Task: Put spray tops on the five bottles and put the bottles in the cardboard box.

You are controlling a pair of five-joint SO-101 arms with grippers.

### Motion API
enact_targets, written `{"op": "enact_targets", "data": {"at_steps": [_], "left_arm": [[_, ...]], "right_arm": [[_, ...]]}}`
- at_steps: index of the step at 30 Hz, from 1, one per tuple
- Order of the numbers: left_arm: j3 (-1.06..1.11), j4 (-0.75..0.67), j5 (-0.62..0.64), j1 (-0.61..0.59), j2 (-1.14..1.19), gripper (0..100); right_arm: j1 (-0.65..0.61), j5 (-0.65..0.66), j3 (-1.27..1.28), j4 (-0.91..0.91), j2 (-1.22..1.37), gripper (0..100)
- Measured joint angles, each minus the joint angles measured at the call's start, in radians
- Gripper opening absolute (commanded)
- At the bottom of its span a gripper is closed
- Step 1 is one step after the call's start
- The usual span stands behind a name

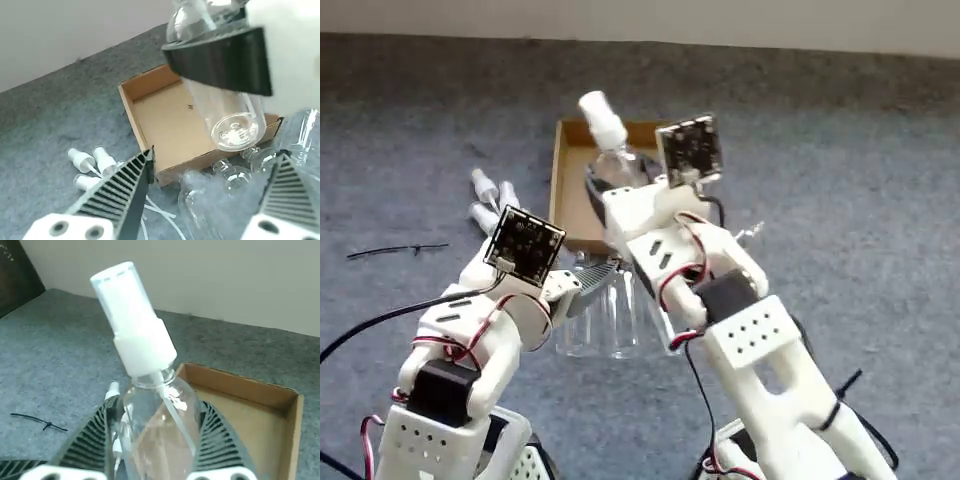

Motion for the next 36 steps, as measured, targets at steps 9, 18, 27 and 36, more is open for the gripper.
{"op": "enact_targets", "data": {"at_steps": [9,18,27,36], "left_arm": [[0.092,-0.133,0.038,-0.052,0.000,34],[0.137,-0.224,0.038,-0.101,0.000,34],[0.137,-0.229,0.041,-0.100,-0.012,34],[0.137,-0.230,0.041,-0.098,-0.002,34]], "right_arm": [[-0.084,0.000,-0.026,0.000,0.031,0.5],[-0.083,0.000,-0.026,0.052,0.031,0.5],[-0.081,0.000,-0.026,0.153,-0.095,0.5],[-0.081,0.000,-0.028,0.236,-0.153,0.5]]}}
